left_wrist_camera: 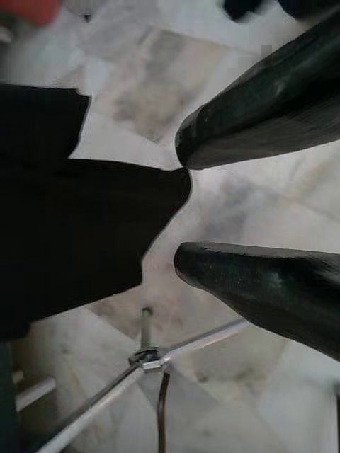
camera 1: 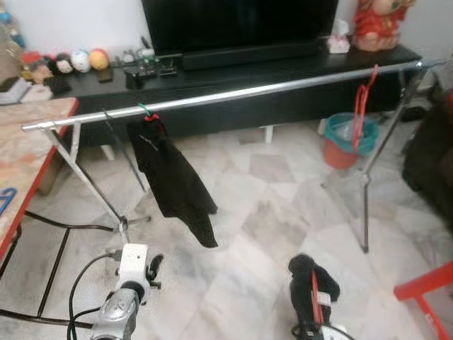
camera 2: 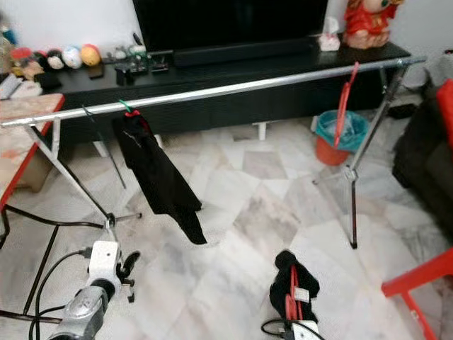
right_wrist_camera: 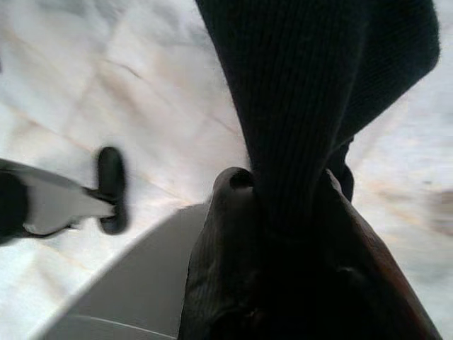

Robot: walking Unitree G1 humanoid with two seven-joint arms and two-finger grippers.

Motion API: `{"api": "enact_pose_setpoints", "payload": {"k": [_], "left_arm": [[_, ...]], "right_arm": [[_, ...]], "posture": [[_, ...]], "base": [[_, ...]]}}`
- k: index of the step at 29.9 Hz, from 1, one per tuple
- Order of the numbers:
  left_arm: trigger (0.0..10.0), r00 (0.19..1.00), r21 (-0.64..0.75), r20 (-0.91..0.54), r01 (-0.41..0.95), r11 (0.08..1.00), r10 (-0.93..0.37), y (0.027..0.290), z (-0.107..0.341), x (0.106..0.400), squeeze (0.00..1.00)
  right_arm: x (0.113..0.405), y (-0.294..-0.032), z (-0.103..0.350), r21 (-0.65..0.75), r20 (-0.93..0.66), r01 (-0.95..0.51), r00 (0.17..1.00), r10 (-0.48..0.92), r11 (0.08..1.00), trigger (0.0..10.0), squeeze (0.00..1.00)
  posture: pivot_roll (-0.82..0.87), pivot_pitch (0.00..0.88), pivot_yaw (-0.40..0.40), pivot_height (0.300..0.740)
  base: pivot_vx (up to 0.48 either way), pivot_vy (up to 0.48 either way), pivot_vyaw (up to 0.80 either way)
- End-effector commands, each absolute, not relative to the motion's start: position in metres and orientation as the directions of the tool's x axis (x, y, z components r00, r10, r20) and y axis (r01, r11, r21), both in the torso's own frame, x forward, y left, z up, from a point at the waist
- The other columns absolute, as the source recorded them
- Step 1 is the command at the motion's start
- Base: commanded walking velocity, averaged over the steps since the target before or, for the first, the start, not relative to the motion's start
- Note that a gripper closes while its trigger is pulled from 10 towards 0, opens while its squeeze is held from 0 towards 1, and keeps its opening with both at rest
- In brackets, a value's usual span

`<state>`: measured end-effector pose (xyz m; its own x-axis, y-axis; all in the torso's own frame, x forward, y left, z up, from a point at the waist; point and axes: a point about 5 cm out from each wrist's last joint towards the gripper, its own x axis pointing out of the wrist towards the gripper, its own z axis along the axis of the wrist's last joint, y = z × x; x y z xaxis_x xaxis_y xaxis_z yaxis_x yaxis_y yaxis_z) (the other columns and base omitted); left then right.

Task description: Hang hanger

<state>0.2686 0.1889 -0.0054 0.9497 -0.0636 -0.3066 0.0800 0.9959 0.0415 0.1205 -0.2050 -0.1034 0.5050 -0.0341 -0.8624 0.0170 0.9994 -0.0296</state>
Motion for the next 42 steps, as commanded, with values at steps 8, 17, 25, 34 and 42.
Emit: {"api": "enact_pose_setpoints", "payload": {"k": [8, 17, 25, 34, 42], "left_arm": [[10.0, 0.957, 0.037, -0.283, 0.078, 0.996, -0.065, 0.191, -0.009, 0.258, 0.0], [10.0, 0.875, 0.055, -0.478, 0.116, 0.992, -0.076, 0.194, -0.039, 0.231, 0.0], [10.0, 0.867, 0.088, -0.47, 0.233, 0.969, -0.166, 0.189, -0.033, 0.238, 0.0], [10.0, 0.859, 0.126, -0.436, 0.353, 0.927, -0.268, 0.181, -0.021, 0.253, 0.0], [10.0, 0.858, 0.153, -0.409, 0.398, 0.904, -0.309, 0.179, -0.012, 0.262, 0.0]], "right_arm": [[0.129, -0.198, -0.101, -0.011, -0.843, 0.007, 0.538, -0.013, 1.0, 10.0, 0.0], [0.134, -0.207, -0.098, -0.002, -0.826, 0.051, 0.562, -0.03, 0.999, 10.0, 0.0], [0.152, -0.215, -0.089, 0.002, -0.786, 0.031, 0.617, -0.018, 1.0, 10.0, 0.0], [0.164, -0.218, -0.078, 0.071, -0.753, -0.214, 0.629, 0.193, 0.974, 10.0, 0.0], [0.162, -0.224, -0.07, 0.138, -0.743, -0.437, 0.548, 0.385, 0.889, 10.0, 0.0]], "posture": [[-0.04, 0.029, 0.014, 0.74], [-0.04, 0.028, 0.017, 0.74], [-0.04, 0.033, 0.014, 0.74], [-0.04, 0.036, 0.016, 0.74], [-0.04, 0.032, 0.017, 0.74]], "base": [[0.0, 0.0, 0.59], [0.0, 0.0, 0.12], [0.0, 0.0, 0.0], [0.0, 0.0, 0.0], [0.0, 0.0, 0.0]]}}
